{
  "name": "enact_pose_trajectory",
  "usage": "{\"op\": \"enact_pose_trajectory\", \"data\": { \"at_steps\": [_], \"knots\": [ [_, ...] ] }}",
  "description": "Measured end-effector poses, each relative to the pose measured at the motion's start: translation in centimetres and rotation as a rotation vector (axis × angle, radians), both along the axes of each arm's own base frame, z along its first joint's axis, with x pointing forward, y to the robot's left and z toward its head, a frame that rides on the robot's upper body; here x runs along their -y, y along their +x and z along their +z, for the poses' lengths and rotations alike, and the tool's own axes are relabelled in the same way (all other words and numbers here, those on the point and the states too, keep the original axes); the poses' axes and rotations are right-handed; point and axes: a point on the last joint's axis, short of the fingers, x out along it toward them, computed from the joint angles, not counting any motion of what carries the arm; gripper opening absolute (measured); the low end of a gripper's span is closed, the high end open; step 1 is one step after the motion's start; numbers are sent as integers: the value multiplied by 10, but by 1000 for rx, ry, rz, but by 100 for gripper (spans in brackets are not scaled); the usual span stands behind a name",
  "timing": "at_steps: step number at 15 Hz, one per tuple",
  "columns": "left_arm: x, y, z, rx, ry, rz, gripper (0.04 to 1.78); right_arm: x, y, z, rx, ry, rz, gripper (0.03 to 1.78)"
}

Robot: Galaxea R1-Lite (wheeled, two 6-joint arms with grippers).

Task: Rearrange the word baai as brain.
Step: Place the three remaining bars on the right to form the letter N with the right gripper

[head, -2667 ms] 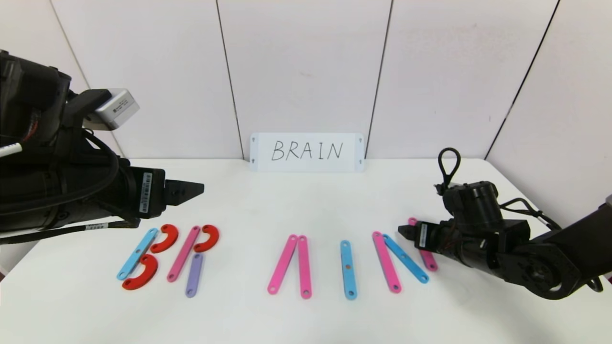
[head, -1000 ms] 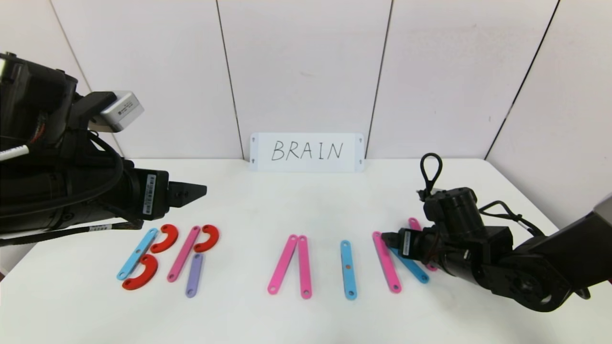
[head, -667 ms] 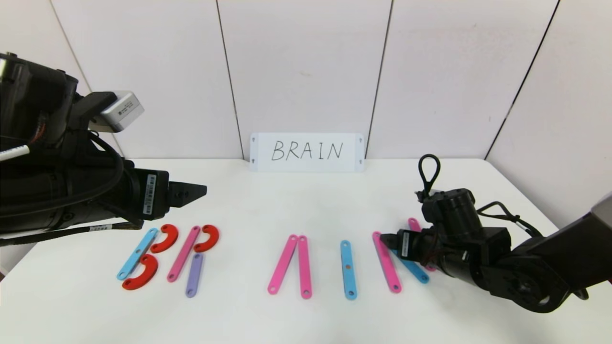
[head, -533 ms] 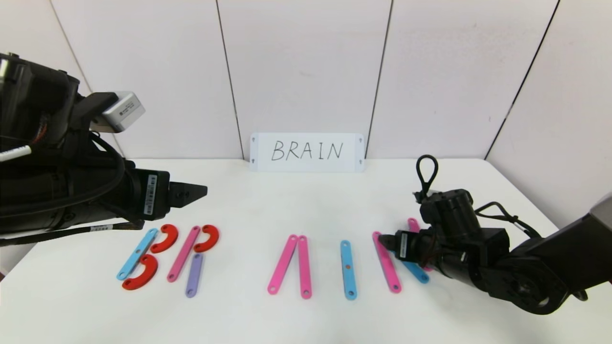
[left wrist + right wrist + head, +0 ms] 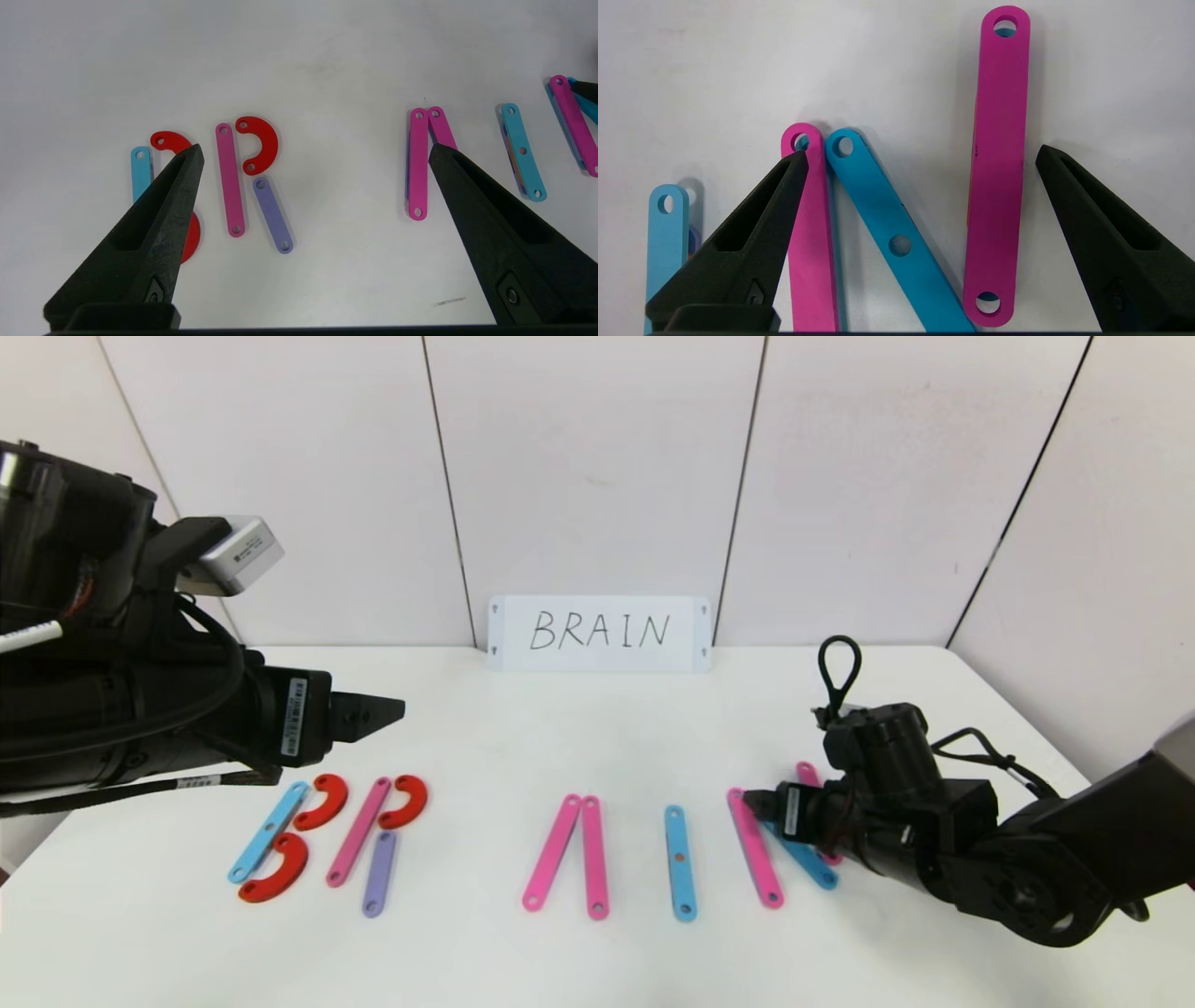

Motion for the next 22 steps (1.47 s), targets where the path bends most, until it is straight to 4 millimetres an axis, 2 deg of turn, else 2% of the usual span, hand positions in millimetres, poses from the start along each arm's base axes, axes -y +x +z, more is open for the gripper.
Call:
{"op": "enact_pose_trajectory", "data": {
  "at_steps": [7,13,22],
  "knots": [
    [0,0,0,0,0,-1,169,21,30,14,67,28,-96,170],
    [0,0,0,-1,0,-1,169,8,41,0,41,19,-73,170],
    [0,0,0,-1,0,0,169,-9,33,-10,15,6,-23,170]
  ]
}}
